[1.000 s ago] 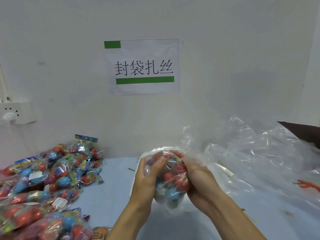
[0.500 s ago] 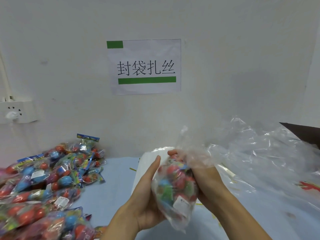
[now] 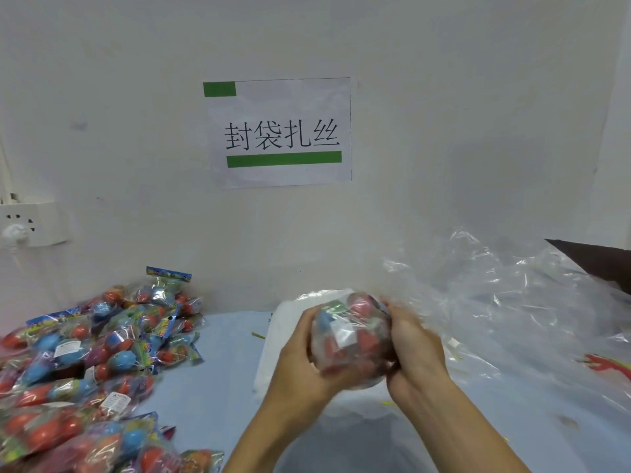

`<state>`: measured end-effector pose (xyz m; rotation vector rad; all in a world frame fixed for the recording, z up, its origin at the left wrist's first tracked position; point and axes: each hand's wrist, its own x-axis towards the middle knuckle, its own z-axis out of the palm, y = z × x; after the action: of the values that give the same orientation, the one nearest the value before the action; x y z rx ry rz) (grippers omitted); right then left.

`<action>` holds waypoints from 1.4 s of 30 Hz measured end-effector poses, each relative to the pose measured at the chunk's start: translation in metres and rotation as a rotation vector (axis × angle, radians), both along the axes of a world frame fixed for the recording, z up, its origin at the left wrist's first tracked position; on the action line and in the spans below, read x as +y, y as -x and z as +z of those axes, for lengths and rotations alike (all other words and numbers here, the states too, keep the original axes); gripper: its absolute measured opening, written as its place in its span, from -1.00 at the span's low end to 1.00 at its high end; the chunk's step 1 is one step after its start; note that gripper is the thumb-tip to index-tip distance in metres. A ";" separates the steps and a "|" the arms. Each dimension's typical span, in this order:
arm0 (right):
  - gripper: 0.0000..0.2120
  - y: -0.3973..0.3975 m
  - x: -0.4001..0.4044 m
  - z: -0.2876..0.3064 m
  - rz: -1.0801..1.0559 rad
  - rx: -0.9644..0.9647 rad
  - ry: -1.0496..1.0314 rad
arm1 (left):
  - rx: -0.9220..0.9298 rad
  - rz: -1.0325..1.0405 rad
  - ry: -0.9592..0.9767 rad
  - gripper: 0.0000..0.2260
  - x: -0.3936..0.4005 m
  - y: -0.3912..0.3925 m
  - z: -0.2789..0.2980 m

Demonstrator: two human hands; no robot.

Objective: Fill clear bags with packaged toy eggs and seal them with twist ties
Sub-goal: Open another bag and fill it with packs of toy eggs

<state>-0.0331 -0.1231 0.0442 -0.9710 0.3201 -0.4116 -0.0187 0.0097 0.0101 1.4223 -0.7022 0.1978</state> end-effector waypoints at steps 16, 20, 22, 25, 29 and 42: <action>-0.51 0.022 0.001 0.018 0.463 -0.268 0.419 | 0.796 -0.398 0.121 -0.31 0.016 0.000 0.007; -0.84 0.008 -0.004 0.010 0.102 -0.035 0.269 | 0.655 -0.177 -0.045 -0.40 0.011 -0.002 0.004; -0.90 0.003 -0.012 0.005 -0.068 0.034 0.163 | 0.431 -0.068 -0.095 -0.43 0.010 0.000 0.002; -0.87 0.002 -0.015 0.003 -0.161 0.067 -0.010 | 0.070 -0.081 -0.280 -0.19 0.003 0.004 -0.003; -0.88 0.001 -0.007 0.001 -0.118 0.028 0.003 | -0.052 -0.020 -0.208 -0.31 -0.007 0.004 -0.005; -0.72 0.019 -0.023 0.009 0.505 -0.226 0.721 | 0.433 -0.170 -0.089 -0.34 0.034 -0.011 -0.003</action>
<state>-0.0519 -0.1461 0.0531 -1.6385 -0.3091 -0.1602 -0.0074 0.0438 0.0073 1.4189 -0.4723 -0.2717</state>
